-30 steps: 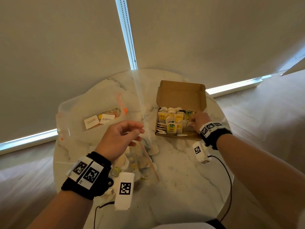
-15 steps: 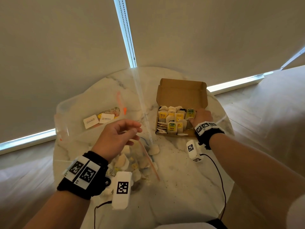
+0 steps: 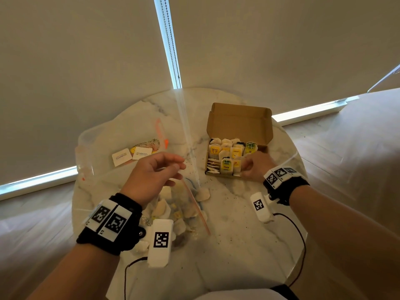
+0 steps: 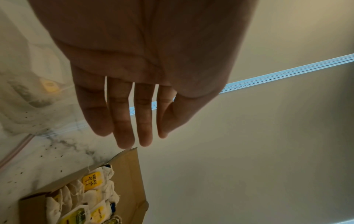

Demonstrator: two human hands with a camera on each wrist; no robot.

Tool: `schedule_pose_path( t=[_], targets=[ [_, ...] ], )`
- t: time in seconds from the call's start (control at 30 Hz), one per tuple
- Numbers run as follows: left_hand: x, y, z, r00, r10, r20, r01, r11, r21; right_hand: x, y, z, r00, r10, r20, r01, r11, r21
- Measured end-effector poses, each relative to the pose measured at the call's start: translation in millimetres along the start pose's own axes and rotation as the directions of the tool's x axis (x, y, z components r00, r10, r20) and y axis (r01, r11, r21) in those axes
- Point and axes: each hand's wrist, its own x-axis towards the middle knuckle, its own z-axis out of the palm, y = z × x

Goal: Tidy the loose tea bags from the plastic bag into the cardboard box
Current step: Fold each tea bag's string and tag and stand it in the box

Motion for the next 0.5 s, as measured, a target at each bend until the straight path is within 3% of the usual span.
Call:
schedule_pose_path(
  t=[0.1,0.3,0.5],
  targets=[
    [-1,2,2,1.000,0.004,0.010,-0.004,1.000,0.007,0,0,4,0.998,-0.024,0.065,0.026,0.999,-0.031],
    [-3,1,0,1.000,0.005,0.006,-0.005,1.000,0.004,6,-4,5,0.999,-0.034,-0.031,0.034,0.999,0.016],
    [-1,0,-1,1.000,-0.001,0.004,0.001,1.000,0.007,15,-11,6,0.999,-0.018,-0.036,0.019,1.000,0.016]
  ],
)
